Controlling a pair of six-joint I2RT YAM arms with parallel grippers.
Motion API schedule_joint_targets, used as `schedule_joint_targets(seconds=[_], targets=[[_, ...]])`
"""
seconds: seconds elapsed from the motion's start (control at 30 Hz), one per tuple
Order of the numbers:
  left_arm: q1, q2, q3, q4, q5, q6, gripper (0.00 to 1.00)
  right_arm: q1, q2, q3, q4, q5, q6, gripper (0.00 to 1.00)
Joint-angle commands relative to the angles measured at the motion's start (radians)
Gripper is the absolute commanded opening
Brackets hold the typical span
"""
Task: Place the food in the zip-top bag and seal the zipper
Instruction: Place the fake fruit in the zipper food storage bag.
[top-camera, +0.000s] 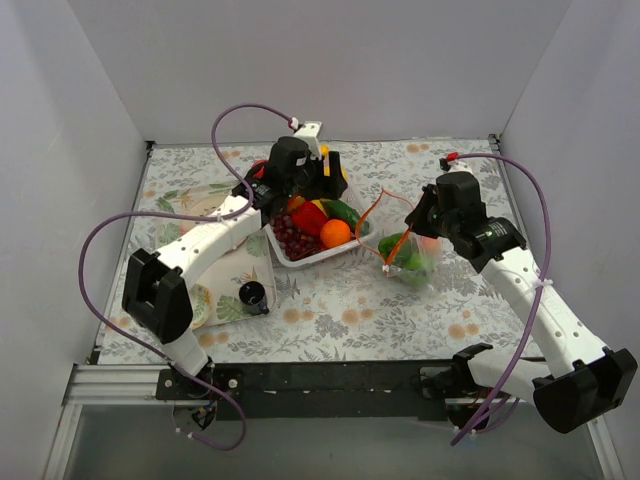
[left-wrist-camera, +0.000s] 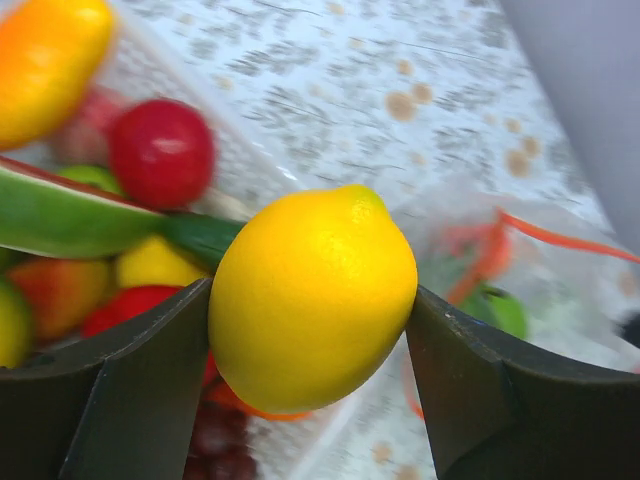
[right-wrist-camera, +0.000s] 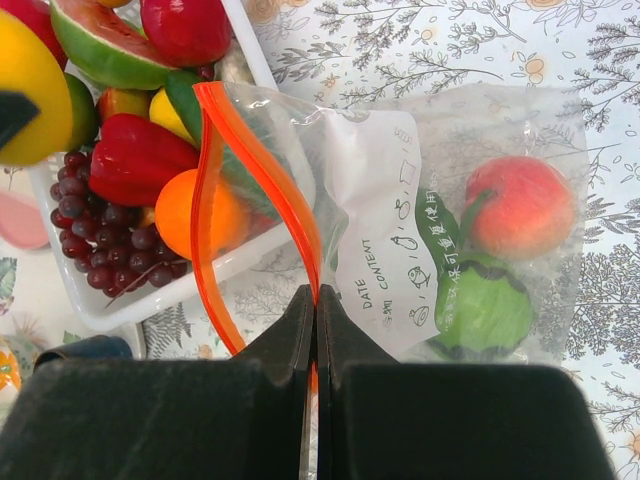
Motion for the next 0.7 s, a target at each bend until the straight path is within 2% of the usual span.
schedule_joint_targets(seconds=[0.0,0.23,0.33,0.37,0.43,0.47,0.57,0.6,0.67], targets=[[-0.11,-0.118,-0.076,0.081,0.159,-0.232,0.48,0.004,-0.002,0.025,0.045,-0.008,-0.006,0.01],[-0.221,-0.095,-0.111,0.173,0.151,-0.341,0.47,0.004,0.005,0.029,0.044,-0.01,0.0,0.01],[-0.242,-0.06,-0.116,0.196,0.131,-0.371,0.5,0.004,0.001,0.033,0.04,-0.01,0.002,0.01],[-0.254,-0.053,-0.116,0.206,0.127,-0.374,0.57,0.004,0.0,0.037,0.039,-0.011,0.002,0.01],[-0.267,-0.029,-0.11,0.221,0.108,-0.377,0.6,0.004,-0.002,0.04,0.033,-0.01,0.004,0.01],[-0.274,-0.02,-0.105,0.223,0.101,-0.377,0.65,0.004,-0.005,0.045,0.03,-0.01,0.004,0.01],[-0.284,0.013,-0.092,0.235,0.093,-0.381,0.69,0.003,-0.008,0.051,0.022,-0.008,0.005,0.01],[-0.287,0.014,-0.09,0.239,0.09,-0.384,0.76,0.004,-0.009,0.049,0.021,-0.008,0.005,0.01],[-0.291,0.02,-0.085,0.246,0.082,-0.385,0.86,0.004,-0.017,0.046,0.021,-0.005,0.004,0.01]])
